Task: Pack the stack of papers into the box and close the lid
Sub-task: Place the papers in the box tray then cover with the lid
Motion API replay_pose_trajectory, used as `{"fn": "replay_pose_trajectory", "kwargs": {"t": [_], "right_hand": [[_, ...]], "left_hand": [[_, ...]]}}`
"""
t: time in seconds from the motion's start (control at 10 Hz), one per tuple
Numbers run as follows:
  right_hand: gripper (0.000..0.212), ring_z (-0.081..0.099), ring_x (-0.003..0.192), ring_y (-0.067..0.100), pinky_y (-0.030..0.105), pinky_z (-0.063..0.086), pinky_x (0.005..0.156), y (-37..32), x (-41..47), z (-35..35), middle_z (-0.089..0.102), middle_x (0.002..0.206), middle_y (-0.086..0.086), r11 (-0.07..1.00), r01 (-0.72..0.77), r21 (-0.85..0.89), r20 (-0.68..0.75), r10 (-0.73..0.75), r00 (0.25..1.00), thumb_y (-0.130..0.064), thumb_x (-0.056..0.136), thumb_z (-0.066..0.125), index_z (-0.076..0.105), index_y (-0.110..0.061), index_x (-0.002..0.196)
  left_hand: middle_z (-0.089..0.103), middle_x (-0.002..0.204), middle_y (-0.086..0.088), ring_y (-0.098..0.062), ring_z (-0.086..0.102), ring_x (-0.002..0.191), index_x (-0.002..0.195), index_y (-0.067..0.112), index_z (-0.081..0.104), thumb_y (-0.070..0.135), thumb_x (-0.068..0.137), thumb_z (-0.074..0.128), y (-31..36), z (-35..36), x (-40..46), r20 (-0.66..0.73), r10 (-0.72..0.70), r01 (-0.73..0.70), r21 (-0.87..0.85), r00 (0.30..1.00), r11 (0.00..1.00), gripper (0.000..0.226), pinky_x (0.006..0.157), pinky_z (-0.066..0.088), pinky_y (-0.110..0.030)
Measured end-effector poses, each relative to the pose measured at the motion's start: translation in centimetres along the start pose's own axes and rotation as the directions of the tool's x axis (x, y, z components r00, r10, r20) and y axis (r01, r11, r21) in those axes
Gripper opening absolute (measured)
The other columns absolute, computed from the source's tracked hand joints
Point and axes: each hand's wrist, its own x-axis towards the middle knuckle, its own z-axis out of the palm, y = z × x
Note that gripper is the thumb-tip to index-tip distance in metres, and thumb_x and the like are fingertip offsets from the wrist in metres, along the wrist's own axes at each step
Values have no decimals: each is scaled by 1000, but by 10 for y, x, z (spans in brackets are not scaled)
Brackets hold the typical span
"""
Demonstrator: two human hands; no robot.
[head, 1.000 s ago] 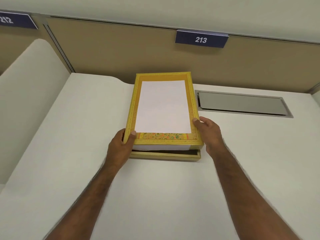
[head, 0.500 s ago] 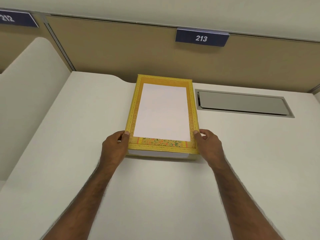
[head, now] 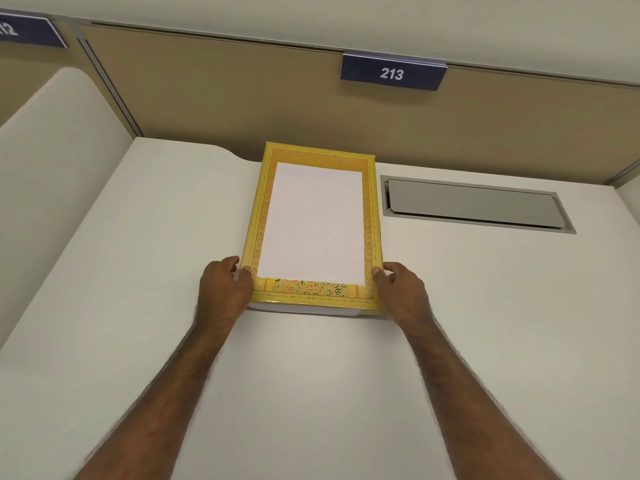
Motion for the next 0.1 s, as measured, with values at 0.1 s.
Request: {"fn": "replay_pose_trajectory", "kwargs": {"t": [0.1], "right_hand": [[56, 71, 116, 30, 41, 56, 100, 7, -3, -2, 75, 132, 10, 999, 45, 0, -15, -45, 999, -49, 109, 58, 60, -15, 153]], "left_hand": [[62, 135, -24, -39, 59, 126, 140, -4, 61, 11, 97, 64, 11, 5, -9, -62, 74, -71, 45, 995, 996, 46, 106, 48, -45]]}}
